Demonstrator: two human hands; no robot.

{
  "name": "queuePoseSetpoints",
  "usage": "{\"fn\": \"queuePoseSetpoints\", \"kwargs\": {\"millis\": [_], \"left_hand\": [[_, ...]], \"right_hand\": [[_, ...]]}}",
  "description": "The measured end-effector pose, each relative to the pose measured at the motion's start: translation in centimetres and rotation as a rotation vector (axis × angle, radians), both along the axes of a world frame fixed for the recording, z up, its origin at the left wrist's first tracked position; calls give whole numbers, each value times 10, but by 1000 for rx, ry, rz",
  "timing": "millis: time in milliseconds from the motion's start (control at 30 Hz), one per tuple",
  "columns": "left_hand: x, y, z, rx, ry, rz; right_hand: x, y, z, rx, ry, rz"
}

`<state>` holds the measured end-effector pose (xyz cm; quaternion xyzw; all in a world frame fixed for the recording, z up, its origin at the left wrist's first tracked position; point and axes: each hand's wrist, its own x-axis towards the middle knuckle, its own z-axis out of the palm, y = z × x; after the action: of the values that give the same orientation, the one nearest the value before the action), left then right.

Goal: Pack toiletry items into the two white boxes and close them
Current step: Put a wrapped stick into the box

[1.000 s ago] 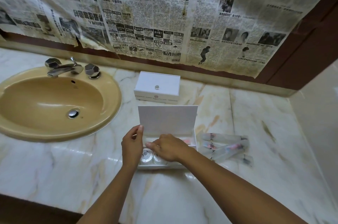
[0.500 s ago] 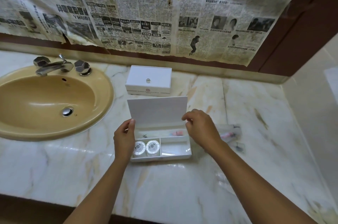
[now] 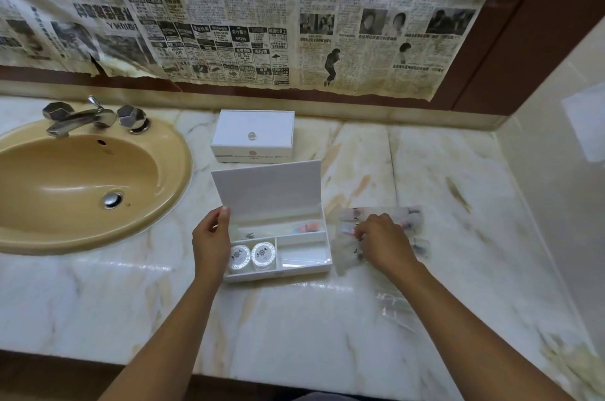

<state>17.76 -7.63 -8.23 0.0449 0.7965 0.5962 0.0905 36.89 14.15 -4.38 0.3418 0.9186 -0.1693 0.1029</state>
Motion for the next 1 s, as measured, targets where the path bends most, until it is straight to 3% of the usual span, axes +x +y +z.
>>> {"fn": "queuePoseSetpoints", "kwargs": {"millis": [300,1000], "left_hand": [[-3,-1,-3,-14,10,6],[-4,-2,-6,0,-6,-6]], "right_hand": [[0,2,7,0,141,-73],[-11,8,15,-237,56,-128]]}}
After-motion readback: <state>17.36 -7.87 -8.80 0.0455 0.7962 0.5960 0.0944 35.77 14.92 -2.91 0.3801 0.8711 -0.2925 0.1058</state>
